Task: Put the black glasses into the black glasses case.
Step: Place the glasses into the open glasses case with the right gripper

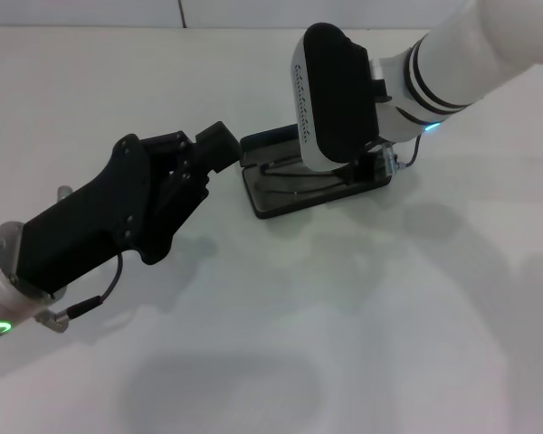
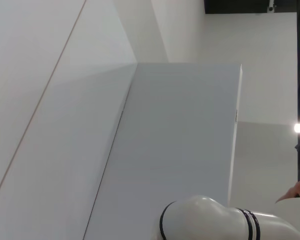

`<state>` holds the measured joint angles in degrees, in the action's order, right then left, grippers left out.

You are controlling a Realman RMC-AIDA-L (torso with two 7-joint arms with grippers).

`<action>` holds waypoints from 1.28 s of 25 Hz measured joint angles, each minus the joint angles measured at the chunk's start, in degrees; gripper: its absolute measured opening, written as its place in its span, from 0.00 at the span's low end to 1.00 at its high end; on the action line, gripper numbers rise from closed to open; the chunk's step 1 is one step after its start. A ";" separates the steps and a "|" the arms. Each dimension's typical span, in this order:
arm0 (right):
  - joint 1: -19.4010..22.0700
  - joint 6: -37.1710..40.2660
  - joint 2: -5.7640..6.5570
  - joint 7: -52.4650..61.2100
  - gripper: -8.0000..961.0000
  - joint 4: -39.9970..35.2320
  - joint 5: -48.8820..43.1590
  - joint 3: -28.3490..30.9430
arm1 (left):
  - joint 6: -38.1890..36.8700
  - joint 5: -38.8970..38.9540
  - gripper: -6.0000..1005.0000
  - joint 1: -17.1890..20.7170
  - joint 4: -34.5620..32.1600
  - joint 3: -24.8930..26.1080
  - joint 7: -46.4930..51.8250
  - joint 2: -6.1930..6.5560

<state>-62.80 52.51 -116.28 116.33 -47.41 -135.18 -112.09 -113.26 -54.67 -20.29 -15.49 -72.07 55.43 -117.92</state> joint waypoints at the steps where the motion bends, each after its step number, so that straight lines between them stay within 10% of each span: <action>1: 0.00 -0.03 0.01 0.00 0.17 -0.05 -0.32 0.00 | 0.01 0.00 0.05 -0.01 0.01 0.00 -0.02 0.02; 32: 0.57 -2.06 0.00 1.84 0.18 -2.27 -6.11 -1.14 | 0.76 0.04 0.05 0.03 0.02 0.00 -0.24 0.06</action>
<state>-62.22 50.46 -116.28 118.17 -49.68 -141.30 -113.23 -112.49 -54.63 -20.26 -15.46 -72.07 55.19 -117.86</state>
